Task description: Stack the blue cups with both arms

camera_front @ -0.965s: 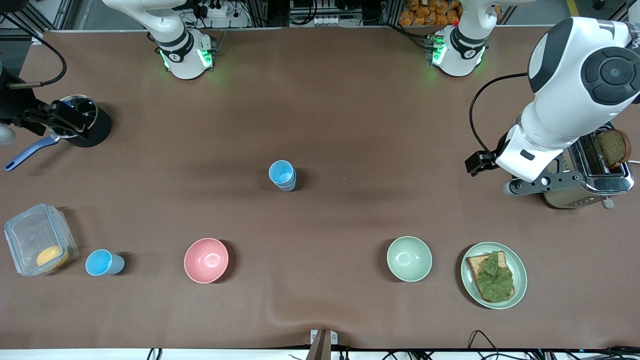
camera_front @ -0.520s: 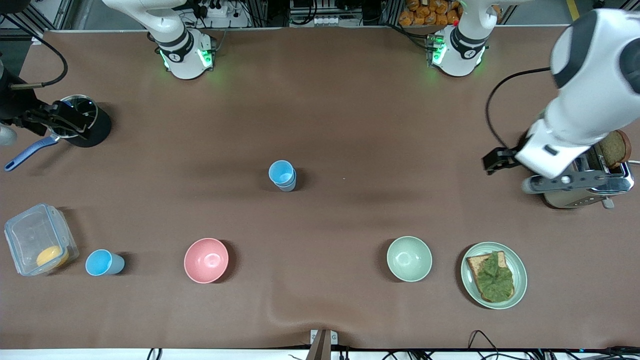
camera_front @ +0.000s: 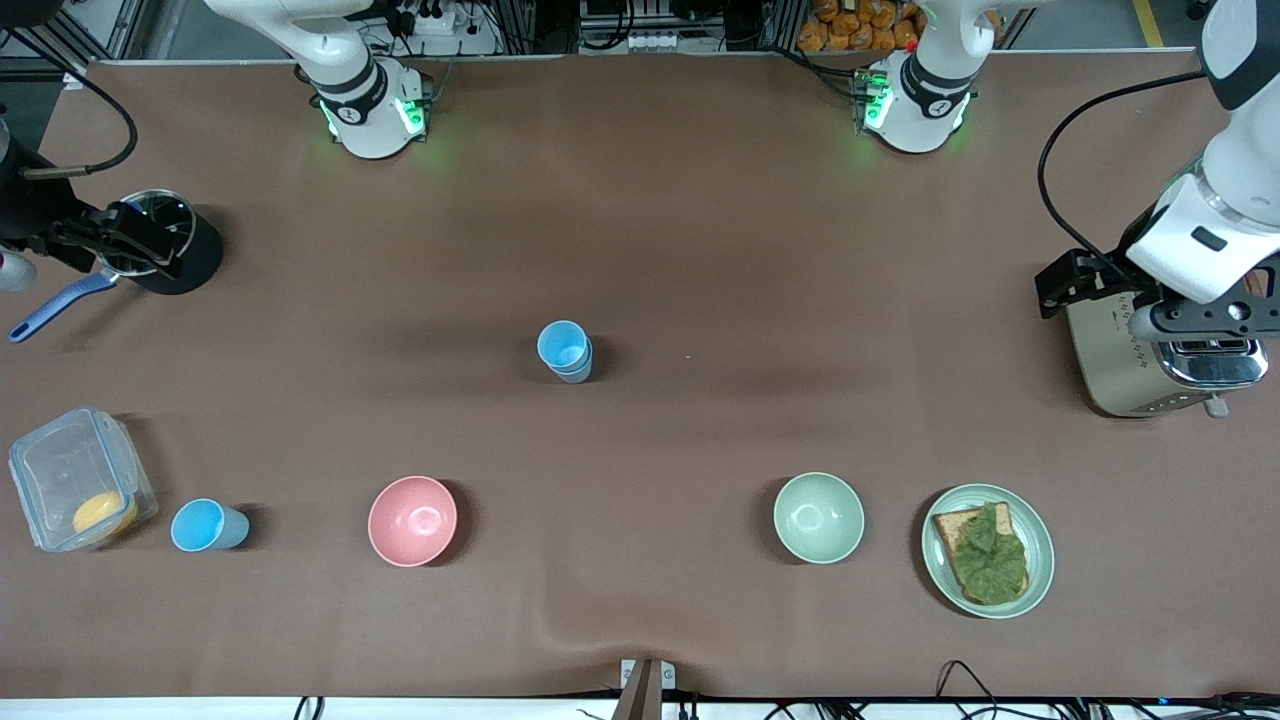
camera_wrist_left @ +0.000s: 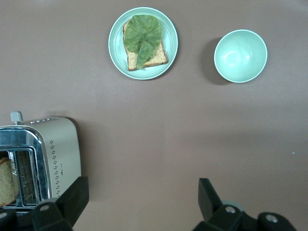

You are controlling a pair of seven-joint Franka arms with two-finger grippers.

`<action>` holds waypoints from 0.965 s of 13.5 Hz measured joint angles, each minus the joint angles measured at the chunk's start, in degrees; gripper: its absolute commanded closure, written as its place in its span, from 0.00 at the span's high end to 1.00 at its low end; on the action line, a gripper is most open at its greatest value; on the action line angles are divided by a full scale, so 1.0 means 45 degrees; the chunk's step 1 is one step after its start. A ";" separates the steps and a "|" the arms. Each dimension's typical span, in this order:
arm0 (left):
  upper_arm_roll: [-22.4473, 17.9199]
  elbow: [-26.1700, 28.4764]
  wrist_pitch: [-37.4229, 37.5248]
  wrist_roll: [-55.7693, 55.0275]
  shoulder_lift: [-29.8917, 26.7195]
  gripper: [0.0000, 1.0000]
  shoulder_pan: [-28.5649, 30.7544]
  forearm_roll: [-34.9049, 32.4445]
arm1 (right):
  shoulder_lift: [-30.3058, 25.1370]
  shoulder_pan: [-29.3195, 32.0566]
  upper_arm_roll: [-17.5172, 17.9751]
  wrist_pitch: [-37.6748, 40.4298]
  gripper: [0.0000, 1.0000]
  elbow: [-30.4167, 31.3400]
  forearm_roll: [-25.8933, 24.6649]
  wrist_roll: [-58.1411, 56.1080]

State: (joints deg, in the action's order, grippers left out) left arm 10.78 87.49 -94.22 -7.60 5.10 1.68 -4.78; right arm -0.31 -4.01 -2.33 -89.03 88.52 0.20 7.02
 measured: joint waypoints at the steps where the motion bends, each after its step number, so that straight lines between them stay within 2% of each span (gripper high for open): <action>1: 0.0000 -0.0001 0.0072 0.0033 -0.0052 1.00 -0.0007 0.0001 | 0.0000 -0.0001 0.0006 -0.0011 1.00 0.0001 0.0000 0.0000; 5: -0.0208 -0.0010 0.0708 0.0129 -0.0533 1.00 -0.0017 0.0969 | 0.0000 -0.0001 0.0016 -0.0028 1.00 0.0002 0.0000 0.0000; 13: -0.0279 -0.0201 0.1262 0.0203 -0.0965 1.00 -0.0123 0.1019 | -0.0001 -0.0001 0.0016 -0.0042 1.00 0.0002 0.0000 0.0000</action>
State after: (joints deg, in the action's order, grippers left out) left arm 9.52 86.59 -88.54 -6.69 0.75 1.13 -0.19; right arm -0.31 -4.01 -2.26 -89.22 88.53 0.20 7.02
